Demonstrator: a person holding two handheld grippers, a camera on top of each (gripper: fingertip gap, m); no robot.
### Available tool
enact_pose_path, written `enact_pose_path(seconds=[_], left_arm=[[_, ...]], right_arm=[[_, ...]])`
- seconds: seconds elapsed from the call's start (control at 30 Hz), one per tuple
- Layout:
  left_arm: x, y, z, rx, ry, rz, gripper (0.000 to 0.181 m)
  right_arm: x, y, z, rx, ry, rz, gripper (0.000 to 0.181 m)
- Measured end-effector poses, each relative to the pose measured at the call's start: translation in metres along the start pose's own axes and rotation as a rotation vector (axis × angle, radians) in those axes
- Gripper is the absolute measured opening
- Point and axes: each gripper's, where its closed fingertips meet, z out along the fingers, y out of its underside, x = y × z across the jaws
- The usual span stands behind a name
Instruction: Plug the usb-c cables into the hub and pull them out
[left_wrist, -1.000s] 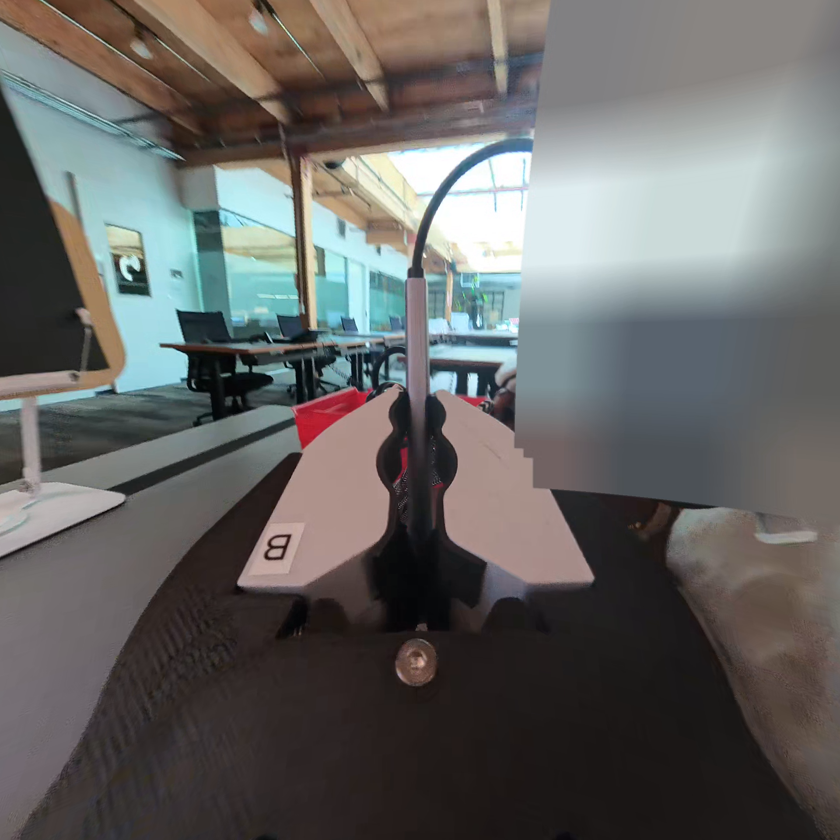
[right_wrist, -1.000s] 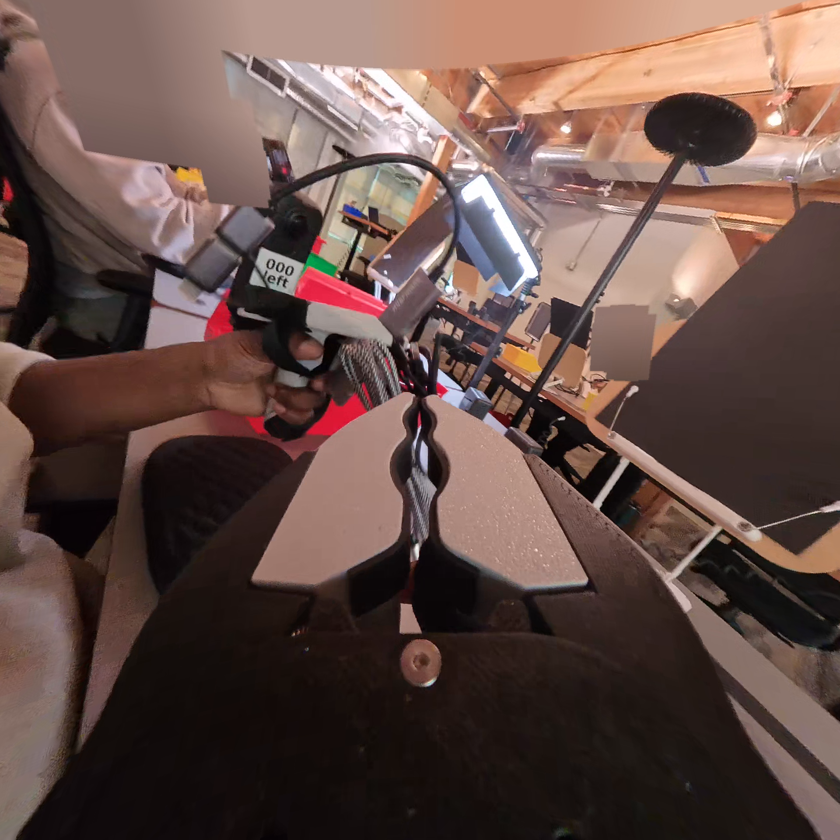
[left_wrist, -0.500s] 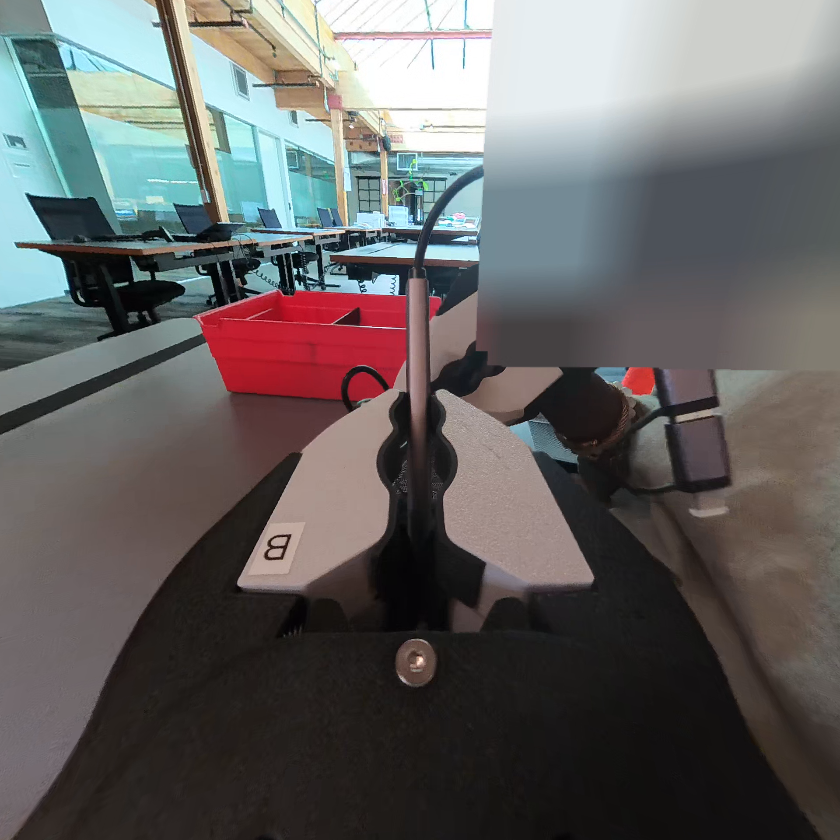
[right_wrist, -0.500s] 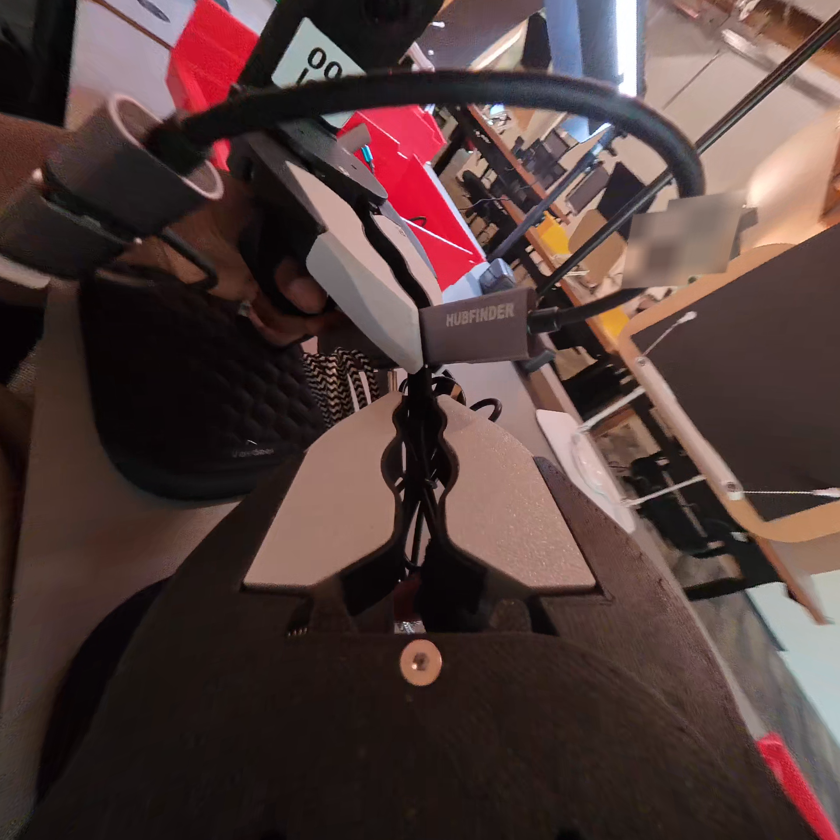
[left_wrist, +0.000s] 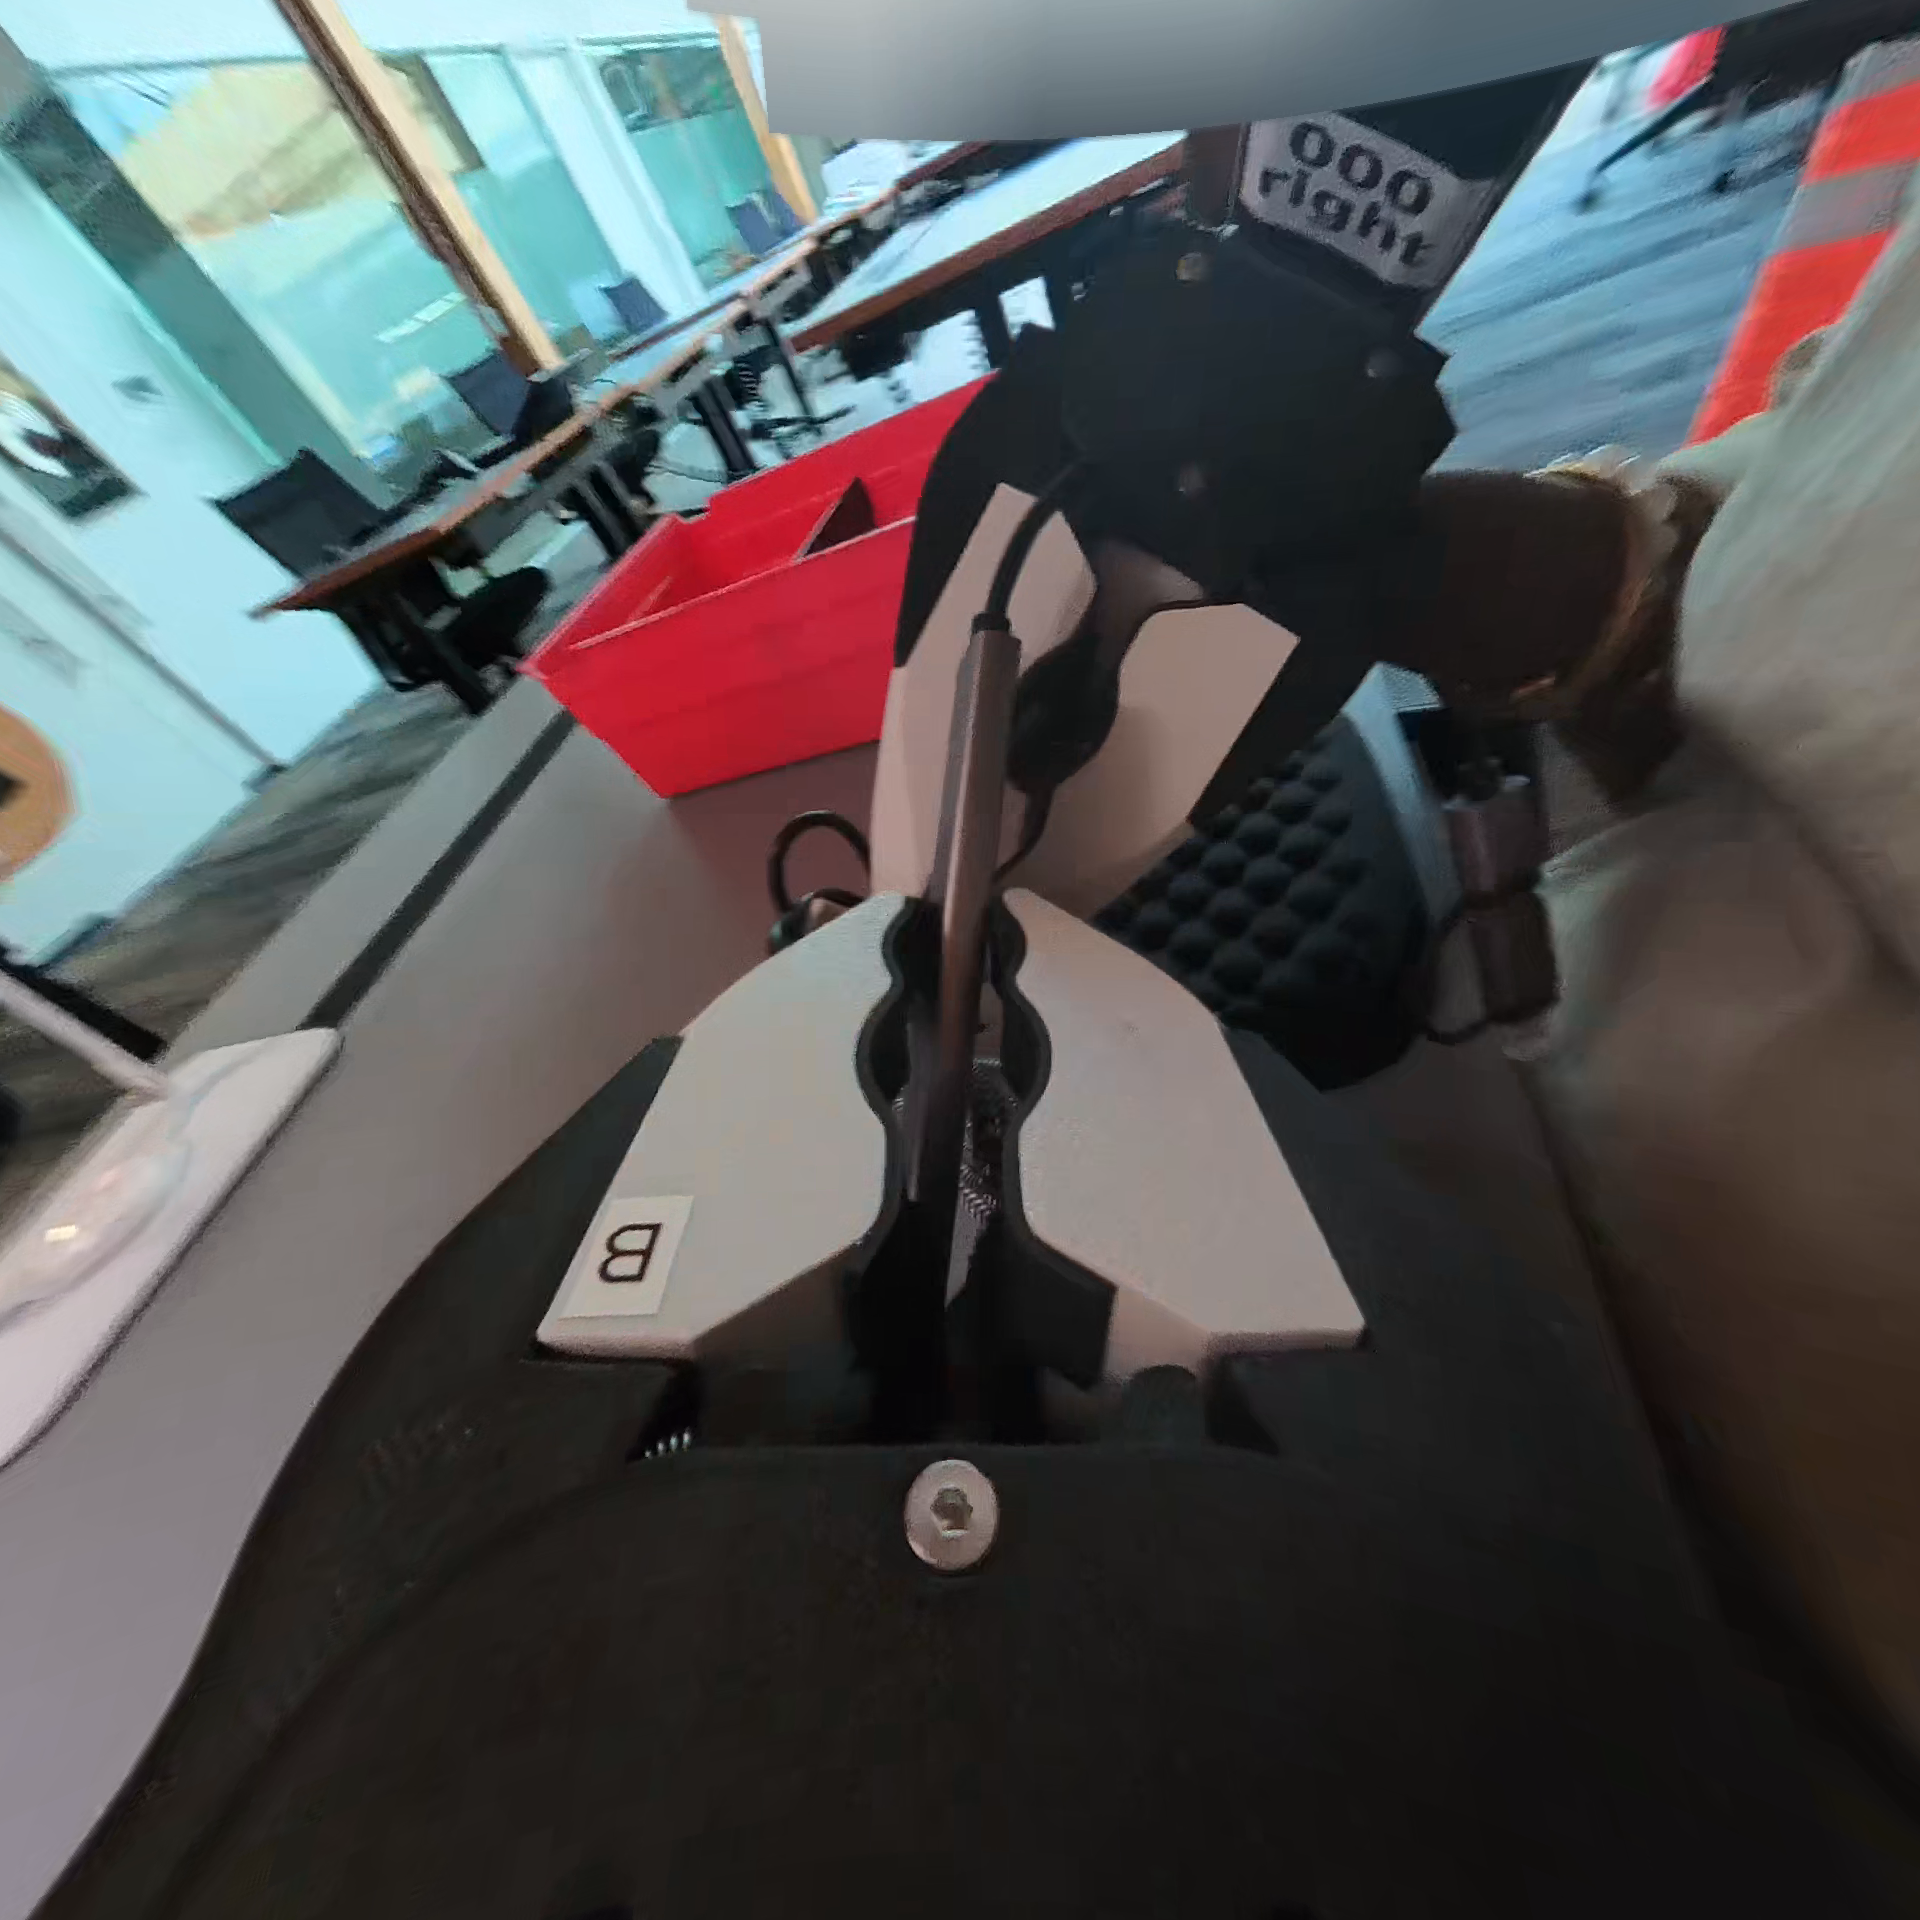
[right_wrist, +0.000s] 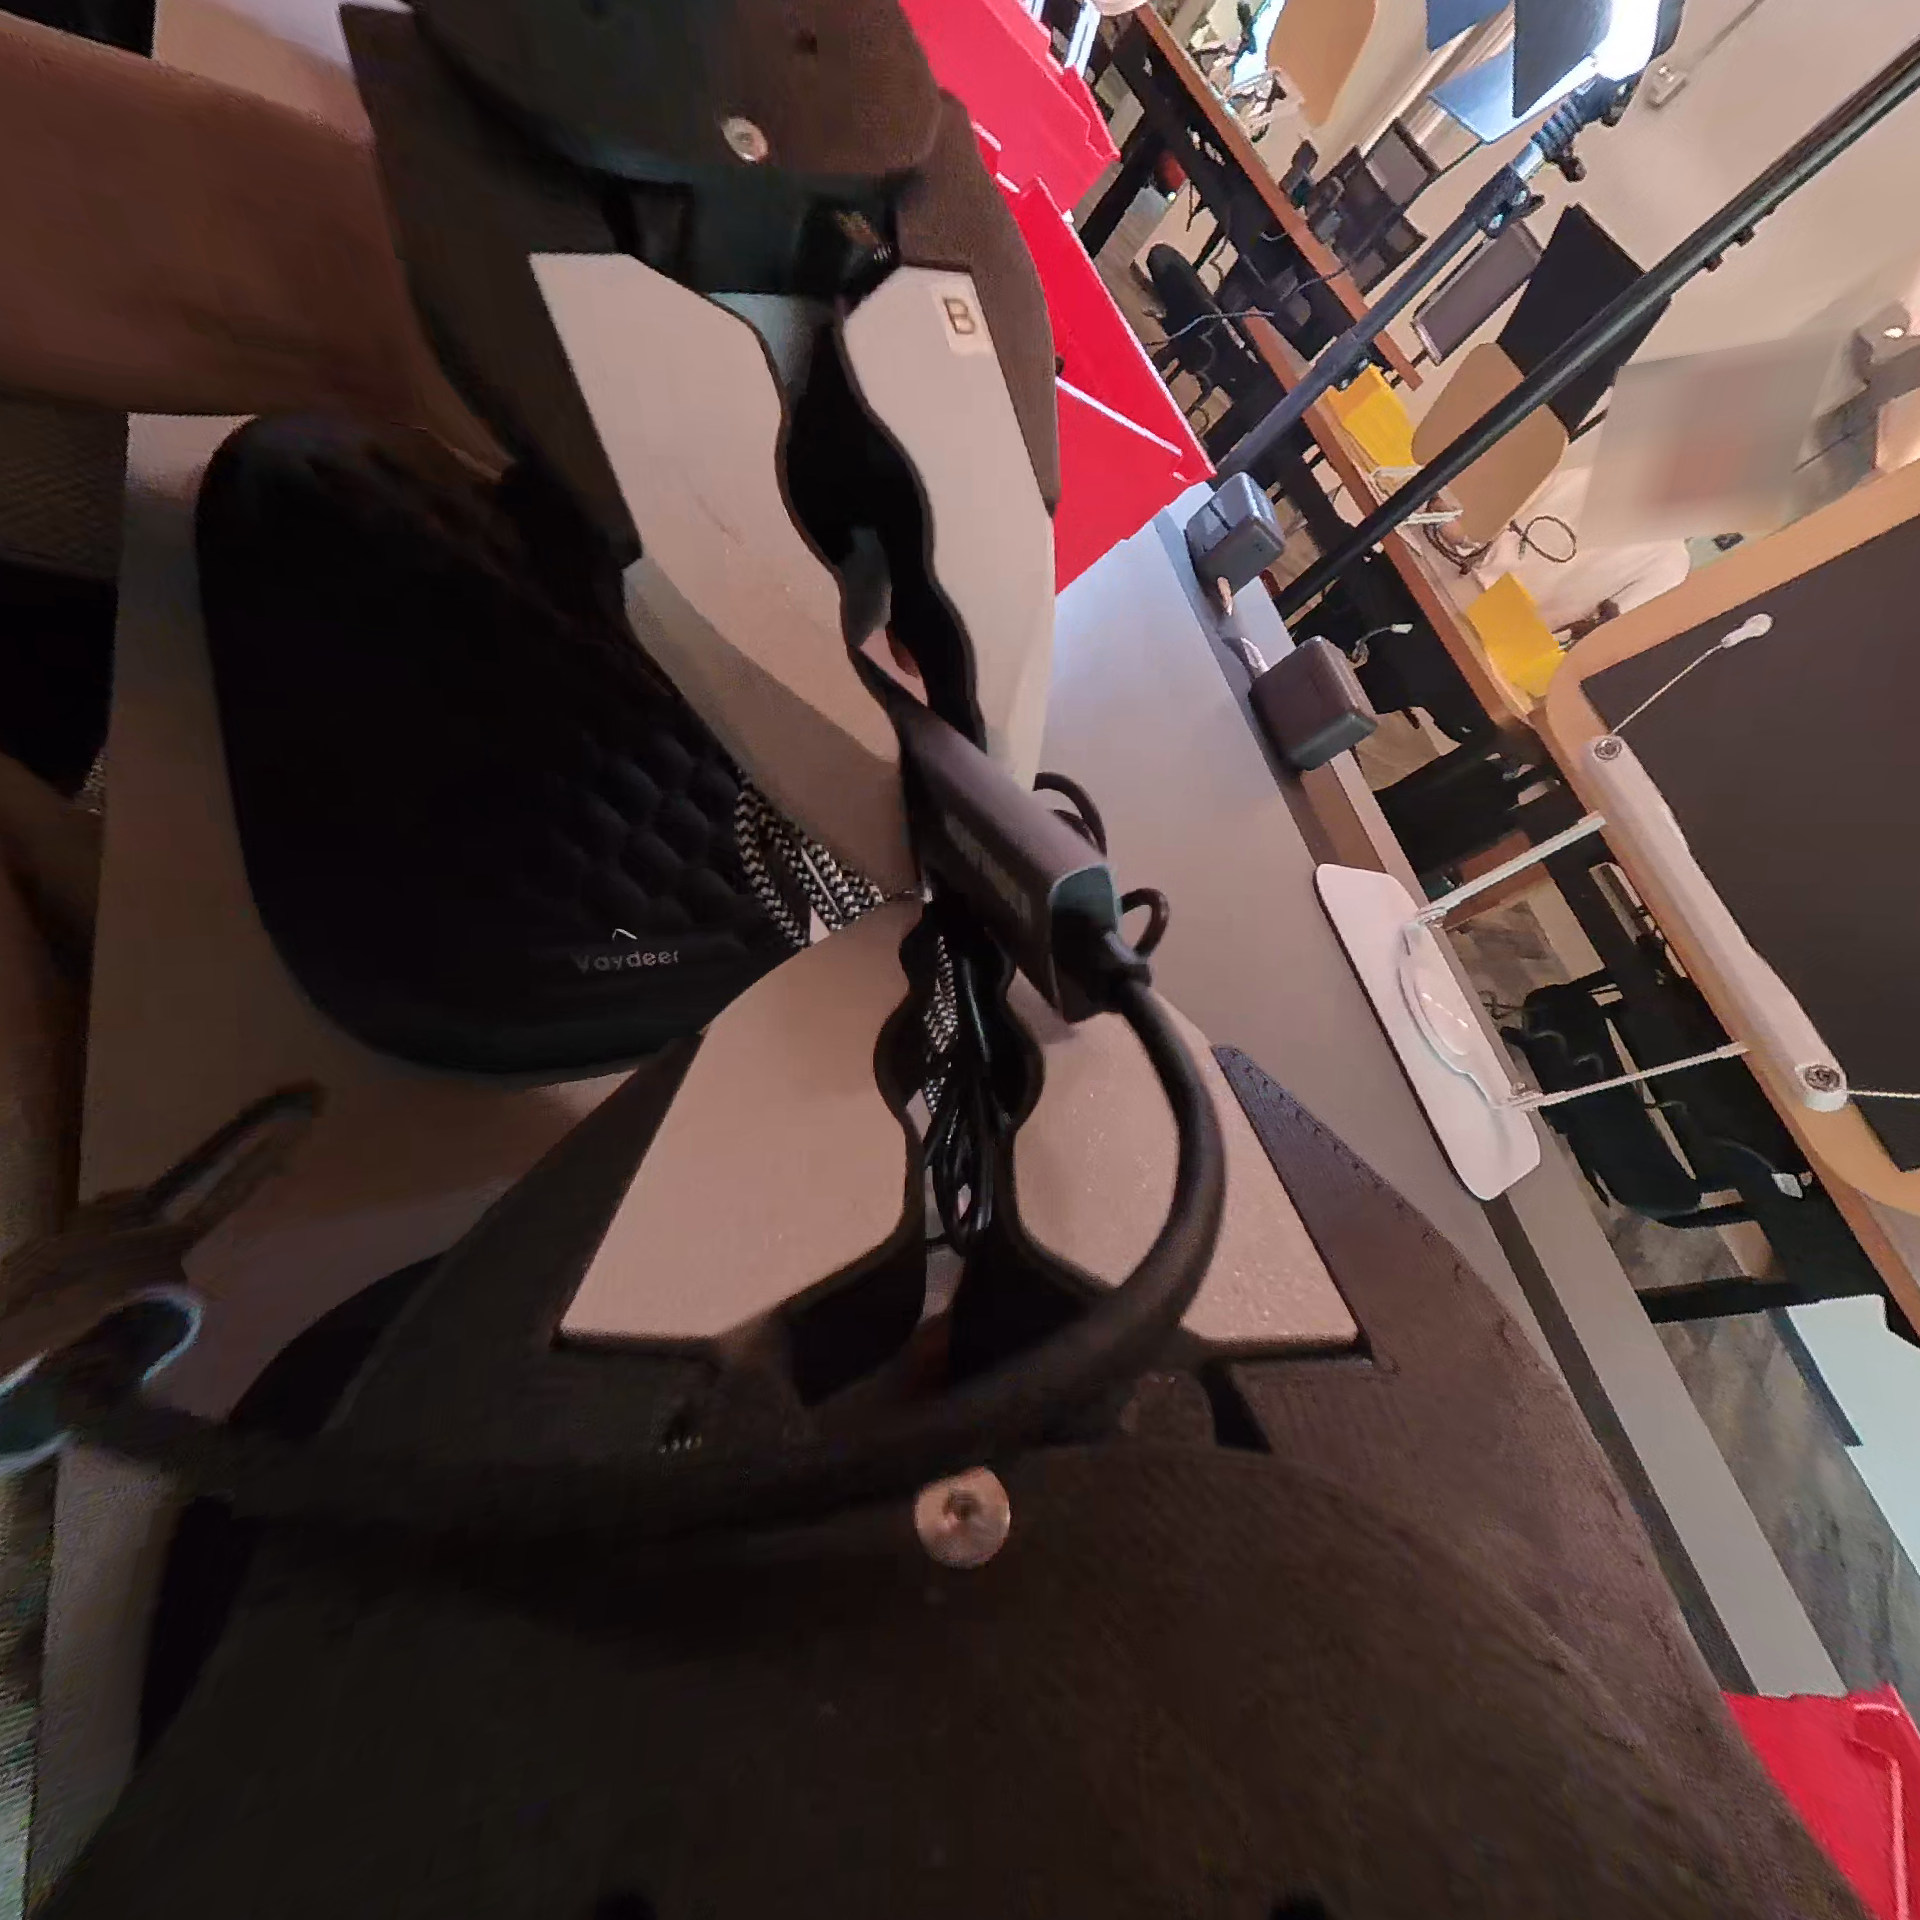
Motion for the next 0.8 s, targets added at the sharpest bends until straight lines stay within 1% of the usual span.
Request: enact_pose_path(seconds=[0.07, 0.17, 0.23, 0.3, 0.5, 0.57, 0.63, 0.73, 0.8], left_arm=[[-0.005, -0.005, -0.001, 0.011, -0.075, 0.072, 0.007], [-0.010, -0.021, -0.006, 0.104, -0.182, 0.152, 0.007], [-0.011, -0.026, -0.008, 0.109, -0.220, 0.202, 0.007], [-0.011, -0.026, -0.007, 0.090, -0.246, 0.240, 0.006], [-0.012, -0.005, -0.001, 0.013, -0.232, 0.255, 0.006], [-0.013, 0.003, 0.002, -0.002, -0.227, 0.242, 0.006], [-0.015, 0.015, 0.004, -0.049, -0.227, 0.233, 0.006], [-0.021, 0.030, 0.004, -0.095, -0.229, 0.171, 0.006], [-0.026, 0.035, 0.001, -0.112, -0.257, 0.126, 0.006]], right_arm=[[0.003, -0.004, -0.001, 0.033, 0.028, 0.009, 0.006], [0.013, -0.017, -0.006, 0.113, 0.125, -0.013, 0.007], [0.017, -0.021, -0.007, 0.112, 0.195, -0.095, 0.007], [0.018, -0.020, -0.006, 0.117, 0.223, -0.136, 0.007], [0.011, -0.001, 0.005, 0.080, 0.159, -0.103, 0.007], [0.009, 0.007, 0.010, 0.065, 0.132, -0.070, 0.007], [0.006, 0.016, 0.018, 0.045, 0.090, -0.025, 0.007], [0.003, 0.026, 0.031, 0.019, 0.029, 0.066, 0.006], [0.004, 0.028, 0.039, 0.009, 0.017, 0.105, 0.008]])
